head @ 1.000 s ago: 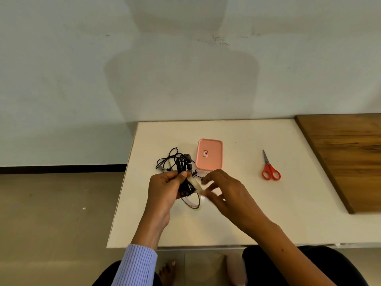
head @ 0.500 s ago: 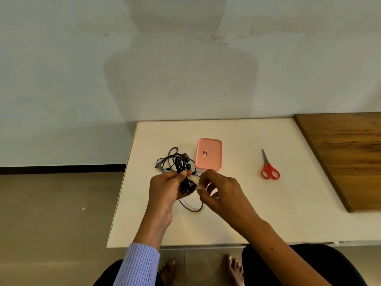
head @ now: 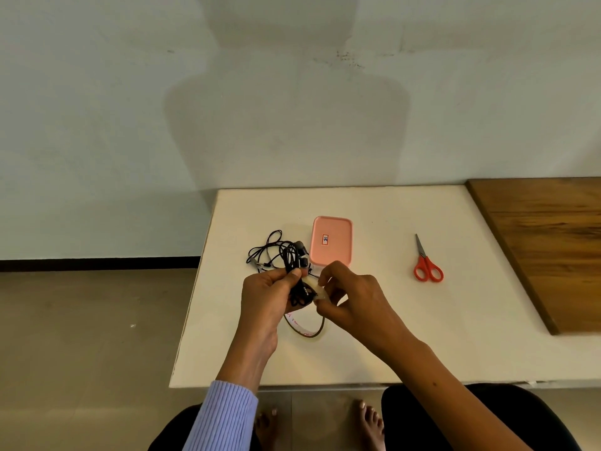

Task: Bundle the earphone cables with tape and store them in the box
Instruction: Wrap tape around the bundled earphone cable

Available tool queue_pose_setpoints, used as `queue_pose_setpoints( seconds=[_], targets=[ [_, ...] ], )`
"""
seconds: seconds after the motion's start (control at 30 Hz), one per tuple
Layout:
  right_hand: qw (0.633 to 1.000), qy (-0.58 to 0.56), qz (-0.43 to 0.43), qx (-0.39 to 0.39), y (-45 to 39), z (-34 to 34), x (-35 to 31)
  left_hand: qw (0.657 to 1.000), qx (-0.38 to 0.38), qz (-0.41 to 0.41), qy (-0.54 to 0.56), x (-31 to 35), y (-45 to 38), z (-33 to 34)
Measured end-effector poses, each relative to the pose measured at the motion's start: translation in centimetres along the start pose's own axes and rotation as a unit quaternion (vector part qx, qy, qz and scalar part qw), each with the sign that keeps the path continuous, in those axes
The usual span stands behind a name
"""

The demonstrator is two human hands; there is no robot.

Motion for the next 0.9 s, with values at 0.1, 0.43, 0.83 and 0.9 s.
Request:
queue_pose_setpoints(
  seconds=[0.1, 0.43, 0.83, 0.9],
  targets=[
    [1.000, -0.020, 0.012, -0.005, -0.1, -0.2, 0.1, 1.000, 0.003, 0.003, -0.003, -0.1, 0.0, 0.0],
    [0.999, -0.036, -0.016, -0.003, 0.0, -0.4, 0.2, 0.999, 0.025, 0.019, 0.002, -0.2, 0.0, 0.1],
    [0.991, -0.127, 0.025, -0.022, 0.3, -1.3, -0.1, 0.999, 0.031, 0.026, -0.001, 0.1, 0.2, 0.0],
    [0.987, -0.157, 0.027, -0.029, 0.4, -1.8, -0.3, 0.999, 0.026, 0.030, -0.002, 0.2, 0.2, -0.1]
  ],
)
Point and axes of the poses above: each hand's wrist, its own y-axis away from the middle knuckle, its own z-axis out of the palm, x = y × z, the point moved 1 cm from there along -y, towards the middle knuckle, and after that the axes turned 14 degrees about -y, right-handed, at the moved point
